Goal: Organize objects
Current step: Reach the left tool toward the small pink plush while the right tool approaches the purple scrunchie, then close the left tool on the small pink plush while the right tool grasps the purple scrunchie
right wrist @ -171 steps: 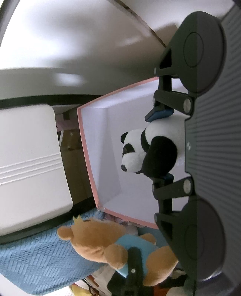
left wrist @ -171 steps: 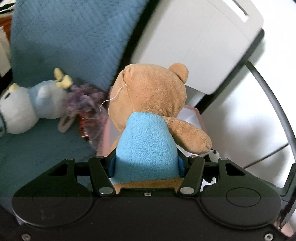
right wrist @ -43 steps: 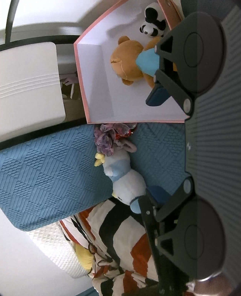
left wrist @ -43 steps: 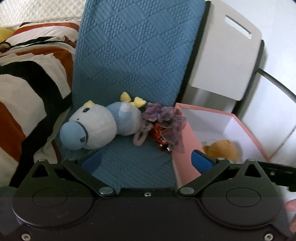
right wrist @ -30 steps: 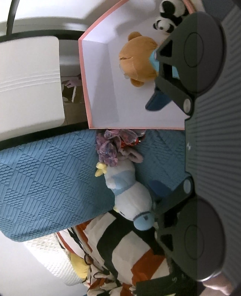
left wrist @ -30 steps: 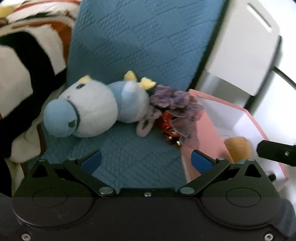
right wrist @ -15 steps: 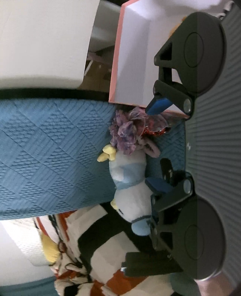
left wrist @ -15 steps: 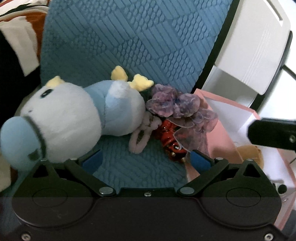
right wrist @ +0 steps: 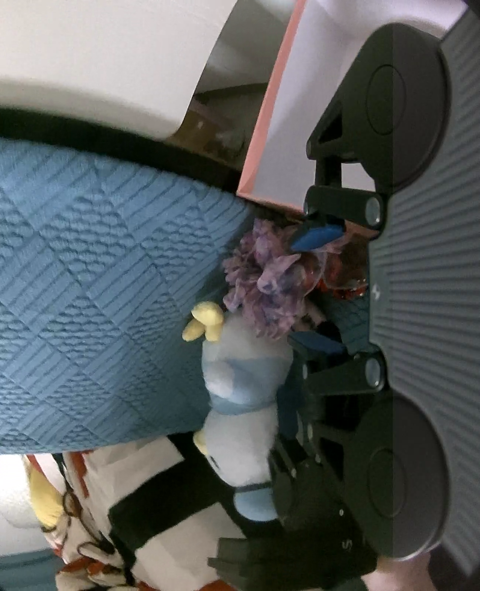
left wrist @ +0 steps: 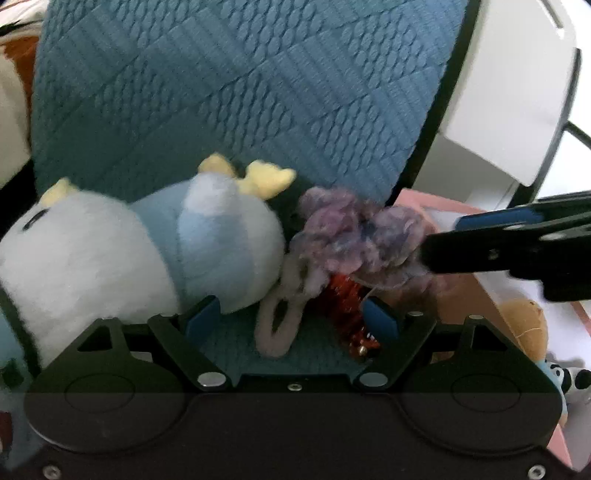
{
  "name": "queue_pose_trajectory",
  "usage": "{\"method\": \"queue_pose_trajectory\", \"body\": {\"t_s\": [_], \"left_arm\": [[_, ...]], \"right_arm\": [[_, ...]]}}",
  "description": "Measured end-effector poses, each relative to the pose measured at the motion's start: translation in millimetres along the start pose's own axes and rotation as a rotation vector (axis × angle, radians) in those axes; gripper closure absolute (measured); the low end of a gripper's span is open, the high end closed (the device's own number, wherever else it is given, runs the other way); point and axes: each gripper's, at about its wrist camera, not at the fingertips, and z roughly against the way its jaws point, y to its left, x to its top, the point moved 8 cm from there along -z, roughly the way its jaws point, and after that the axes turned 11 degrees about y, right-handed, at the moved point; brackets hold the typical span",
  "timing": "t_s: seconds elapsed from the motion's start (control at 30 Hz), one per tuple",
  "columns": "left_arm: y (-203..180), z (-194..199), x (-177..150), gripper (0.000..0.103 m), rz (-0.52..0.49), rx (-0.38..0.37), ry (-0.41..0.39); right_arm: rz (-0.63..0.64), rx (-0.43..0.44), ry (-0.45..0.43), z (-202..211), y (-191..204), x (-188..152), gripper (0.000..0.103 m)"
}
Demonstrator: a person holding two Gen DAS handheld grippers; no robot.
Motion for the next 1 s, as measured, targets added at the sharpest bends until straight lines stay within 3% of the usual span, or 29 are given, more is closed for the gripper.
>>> {"method": "queue_pose_trajectory", "body": {"t_s": [0.07, 0.2, 0.43, 0.7, 0.8, 0.87, 1.0], "left_arm": [[-2.7, -2.4, 4.4, 0.021, -0.017, -0.014, -0.006], [-6.7, -13.7, 10.5, 0.033, -0.044, -0.029, 0.021], [-8.8, -30.3, 16.4, 0.034, -0.098, -0.017, 0.022], [-0.1, -54.4, 22.3, 0.063, -0.081, -0.026, 0.052], [0.6, -55.3, 24.4, 0.068, -0.07, -0.043, 0.047], [0.2, -55.3, 25.5, 0.072, -0.06, -0.059, 0.043], [3.1, -50.5, 26.6, 0.074, -0.019, -0.084, 0.047]], "right_arm": [[0.006, 0.004, 0.012, -5.9, 0.5, 3.6, 0.052], [0.023, -0.016, 0.038, -20.4, 0.2, 8.8, 0.052], [0.045, -0.037, 0.061, -36.3, -1.1, 14.5, 0.052], [0.026, -0.02, 0.138, -59.1, -11.6, 8.5, 0.062], [0.012, -0.015, 0.14, -62.2, -17.0, 4.9, 0.077], [0.018, -0.019, 0.142, -62.7, -18.0, 2.0, 0.092], [0.025, -0.015, 0.138, -60.8, -16.6, -4.0, 0.096]]}}
